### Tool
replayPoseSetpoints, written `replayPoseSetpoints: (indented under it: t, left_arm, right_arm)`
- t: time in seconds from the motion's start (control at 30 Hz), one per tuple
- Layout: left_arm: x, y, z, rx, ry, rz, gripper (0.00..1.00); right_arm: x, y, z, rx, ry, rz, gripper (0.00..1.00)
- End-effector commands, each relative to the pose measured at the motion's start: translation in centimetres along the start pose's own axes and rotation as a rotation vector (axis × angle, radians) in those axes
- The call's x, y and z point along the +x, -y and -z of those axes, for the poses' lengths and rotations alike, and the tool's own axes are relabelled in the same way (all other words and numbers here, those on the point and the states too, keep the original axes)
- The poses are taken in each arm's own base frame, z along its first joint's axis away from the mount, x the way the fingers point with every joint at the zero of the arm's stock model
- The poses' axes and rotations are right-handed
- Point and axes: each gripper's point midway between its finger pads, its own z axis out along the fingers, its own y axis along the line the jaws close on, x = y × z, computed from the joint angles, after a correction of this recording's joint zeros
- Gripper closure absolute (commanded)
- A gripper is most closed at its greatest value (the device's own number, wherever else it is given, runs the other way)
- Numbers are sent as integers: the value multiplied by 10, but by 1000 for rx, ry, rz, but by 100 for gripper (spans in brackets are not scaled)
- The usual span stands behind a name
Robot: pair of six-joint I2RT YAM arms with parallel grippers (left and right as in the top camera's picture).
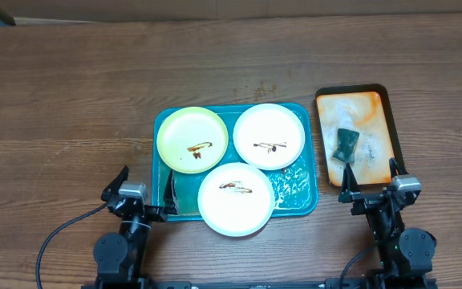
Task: Clean dirty plates on tray and stack at the side
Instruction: 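Move both grippers forward from rest toward the plates and sponge tray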
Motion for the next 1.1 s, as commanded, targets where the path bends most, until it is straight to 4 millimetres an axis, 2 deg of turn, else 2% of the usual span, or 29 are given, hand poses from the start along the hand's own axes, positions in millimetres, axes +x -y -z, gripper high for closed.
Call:
replayPoseSetpoints:
  t: [0.0,0.47,0.7,0.9,1.07]
  left_arm:
    - [0,1,0,3,4,-26,0]
    - [2,1,0,6,-4,-25,0]
    - [3,2,0,13,-14,93,0]
    - [7,3,4,1,-118,106,0]
    - [-9,7,13,1,-260,125,0]
  right_arm:
    - [2,-3,0,-14,2,3,0]
    - [2,-4,0,-20,1,-5,0]
    - [2,-5,0,-28,-2,-179,0]
    - [8,-4,1,-5,-65,-302,0]
    - [1,-5,7,25,-187,-348,0]
